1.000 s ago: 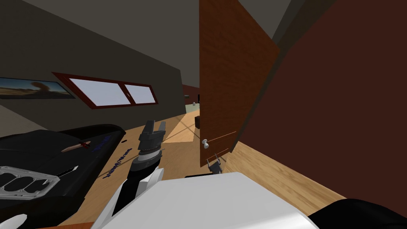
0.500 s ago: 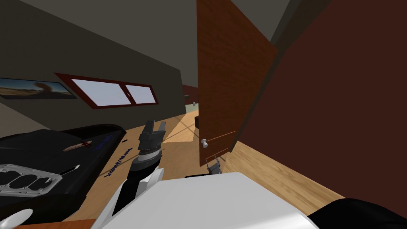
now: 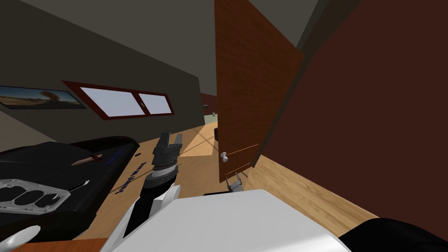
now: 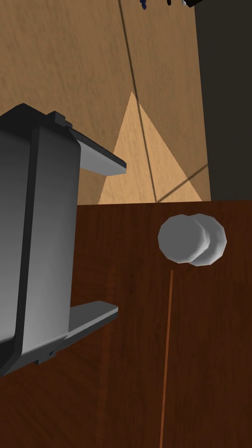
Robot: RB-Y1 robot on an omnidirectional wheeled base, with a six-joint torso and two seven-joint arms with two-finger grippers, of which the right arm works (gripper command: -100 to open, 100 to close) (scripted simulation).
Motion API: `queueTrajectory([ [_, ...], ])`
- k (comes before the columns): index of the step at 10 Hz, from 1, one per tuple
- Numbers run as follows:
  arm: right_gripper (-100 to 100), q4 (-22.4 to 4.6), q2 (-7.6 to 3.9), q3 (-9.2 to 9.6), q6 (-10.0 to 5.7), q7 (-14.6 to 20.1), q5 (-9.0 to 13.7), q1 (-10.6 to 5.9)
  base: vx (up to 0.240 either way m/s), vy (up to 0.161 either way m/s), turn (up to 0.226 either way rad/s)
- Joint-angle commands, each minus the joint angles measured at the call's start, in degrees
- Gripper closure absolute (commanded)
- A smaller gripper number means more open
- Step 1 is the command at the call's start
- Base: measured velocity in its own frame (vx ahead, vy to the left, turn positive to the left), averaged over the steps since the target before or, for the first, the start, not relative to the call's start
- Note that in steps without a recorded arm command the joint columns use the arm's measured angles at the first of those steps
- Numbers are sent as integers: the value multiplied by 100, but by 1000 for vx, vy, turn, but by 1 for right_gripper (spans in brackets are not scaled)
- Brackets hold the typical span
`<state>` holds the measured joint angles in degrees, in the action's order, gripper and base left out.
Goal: Push the door open
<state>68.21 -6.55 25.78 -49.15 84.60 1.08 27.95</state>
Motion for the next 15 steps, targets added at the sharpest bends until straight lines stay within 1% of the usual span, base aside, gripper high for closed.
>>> queueTrajectory([
  [1,-100,-33,33,-29,45,-17,29,-75,117,28,40],
  [2,-100,-42,43,-37,58,-22,37,-97,217,71,36],
  [6,-100,-130,144,-115,179,-69,115,-300,207,67,33],
  [7,-100,-84,112,-99,159,-54,101,-245,98,33,4],
  [8,100,-84,112,-99,159,-54,101,-245,-10,-6,-14],
  [13,100,-84,112,-99,159,-54,101,-245,-20,-8,3],
  [14,100,-123,117,-174,196,-90,156,-287,88,30,-11],
  [15,100,-131,122,-195,200,-101,172,-299,158,56,-30],
])
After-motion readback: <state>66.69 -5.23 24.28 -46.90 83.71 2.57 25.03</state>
